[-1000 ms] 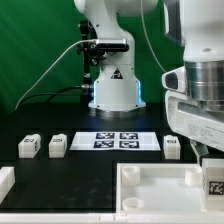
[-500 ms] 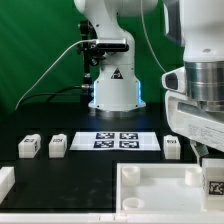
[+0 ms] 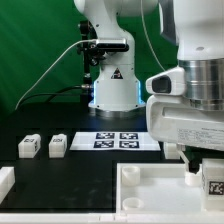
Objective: Assemble one leg
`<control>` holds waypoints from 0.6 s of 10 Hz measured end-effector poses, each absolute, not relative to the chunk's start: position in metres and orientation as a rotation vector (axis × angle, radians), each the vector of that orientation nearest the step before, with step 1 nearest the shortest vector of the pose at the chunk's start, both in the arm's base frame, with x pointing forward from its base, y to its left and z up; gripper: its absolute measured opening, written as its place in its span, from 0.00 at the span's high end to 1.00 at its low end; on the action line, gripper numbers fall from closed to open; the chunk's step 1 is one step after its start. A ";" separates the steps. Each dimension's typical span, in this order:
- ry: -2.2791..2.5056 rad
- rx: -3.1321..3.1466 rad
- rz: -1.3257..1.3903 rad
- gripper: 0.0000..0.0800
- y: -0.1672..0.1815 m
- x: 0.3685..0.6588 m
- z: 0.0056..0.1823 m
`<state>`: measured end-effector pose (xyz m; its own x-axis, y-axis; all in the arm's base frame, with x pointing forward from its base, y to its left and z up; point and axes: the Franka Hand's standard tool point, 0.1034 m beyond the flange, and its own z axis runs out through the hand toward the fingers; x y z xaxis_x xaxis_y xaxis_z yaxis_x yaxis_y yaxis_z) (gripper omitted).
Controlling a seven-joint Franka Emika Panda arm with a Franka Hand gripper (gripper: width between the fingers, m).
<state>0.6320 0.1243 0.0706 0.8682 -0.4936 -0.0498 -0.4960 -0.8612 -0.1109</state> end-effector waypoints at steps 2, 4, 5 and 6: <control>0.630 -2.957 0.016 0.19 0.124 0.632 0.070; 0.708 -2.943 0.022 0.51 0.122 0.632 0.069; 0.752 -2.937 0.021 0.51 0.118 0.632 0.069; 0.919 -2.909 0.024 0.58 0.111 0.632 0.068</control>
Offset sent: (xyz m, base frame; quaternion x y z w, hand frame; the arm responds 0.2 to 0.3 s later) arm 0.0000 0.0000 0.0000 0.0000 0.0000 0.0000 1.0000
